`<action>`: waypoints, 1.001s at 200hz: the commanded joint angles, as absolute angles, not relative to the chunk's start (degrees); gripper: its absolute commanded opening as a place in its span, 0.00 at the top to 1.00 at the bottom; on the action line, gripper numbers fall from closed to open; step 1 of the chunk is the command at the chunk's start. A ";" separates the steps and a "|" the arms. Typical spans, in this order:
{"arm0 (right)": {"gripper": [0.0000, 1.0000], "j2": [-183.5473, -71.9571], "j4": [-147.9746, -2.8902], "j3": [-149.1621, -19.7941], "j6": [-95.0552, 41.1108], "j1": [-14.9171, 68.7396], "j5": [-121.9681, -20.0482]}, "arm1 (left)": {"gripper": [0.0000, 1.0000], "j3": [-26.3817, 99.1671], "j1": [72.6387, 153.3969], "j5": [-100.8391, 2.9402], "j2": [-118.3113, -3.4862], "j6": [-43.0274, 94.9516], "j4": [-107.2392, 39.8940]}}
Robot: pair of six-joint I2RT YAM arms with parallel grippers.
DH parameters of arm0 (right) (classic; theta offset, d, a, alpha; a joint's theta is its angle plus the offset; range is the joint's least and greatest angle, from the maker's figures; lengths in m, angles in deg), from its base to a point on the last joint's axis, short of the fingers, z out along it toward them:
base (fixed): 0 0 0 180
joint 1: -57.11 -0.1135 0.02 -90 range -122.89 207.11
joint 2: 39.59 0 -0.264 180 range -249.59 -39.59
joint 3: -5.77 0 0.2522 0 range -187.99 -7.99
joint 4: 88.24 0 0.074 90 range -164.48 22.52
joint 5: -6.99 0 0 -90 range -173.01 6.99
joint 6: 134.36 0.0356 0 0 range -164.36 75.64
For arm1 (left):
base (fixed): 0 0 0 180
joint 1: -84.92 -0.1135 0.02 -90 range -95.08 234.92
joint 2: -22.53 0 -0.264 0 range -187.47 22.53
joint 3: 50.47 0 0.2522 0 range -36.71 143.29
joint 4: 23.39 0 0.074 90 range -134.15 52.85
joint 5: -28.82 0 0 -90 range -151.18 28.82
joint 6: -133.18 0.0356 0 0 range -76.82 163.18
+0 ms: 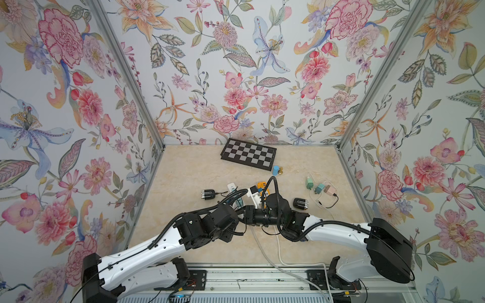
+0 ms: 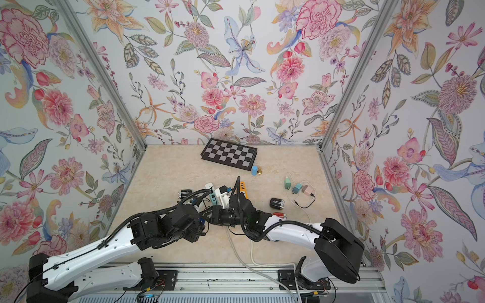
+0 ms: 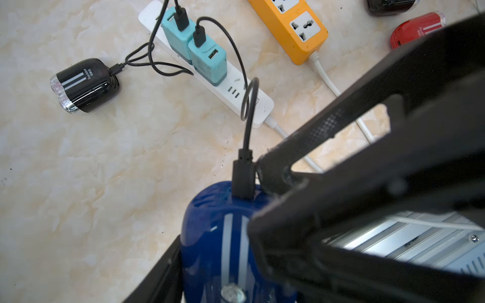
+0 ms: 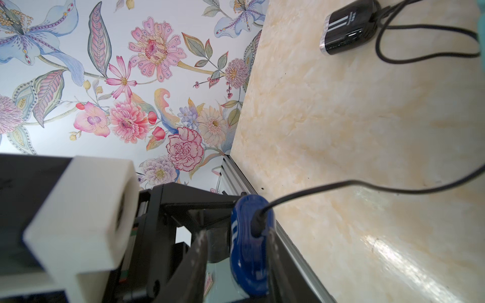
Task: Unplug the electric shaver
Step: Remove the charging cable from the electric shaver.
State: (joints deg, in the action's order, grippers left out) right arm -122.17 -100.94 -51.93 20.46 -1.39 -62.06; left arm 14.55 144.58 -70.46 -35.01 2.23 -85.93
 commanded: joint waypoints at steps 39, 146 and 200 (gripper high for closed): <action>0.69 -123.05 -99.04 -54.93 21.92 -2.70 -65.62 | 0.58 15.05 145.70 -72.87 -33.35 0.68 -83.52; 0.74 -120.98 -94.97 -57.38 17.27 -5.58 -71.28 | 0.58 14.62 145.74 -71.80 -32.97 -3.31 -80.95; 0.78 -120.92 -94.43 -57.47 16.57 -6.25 -71.70 | 0.59 14.45 145.71 -72.30 -32.42 -4.06 -80.50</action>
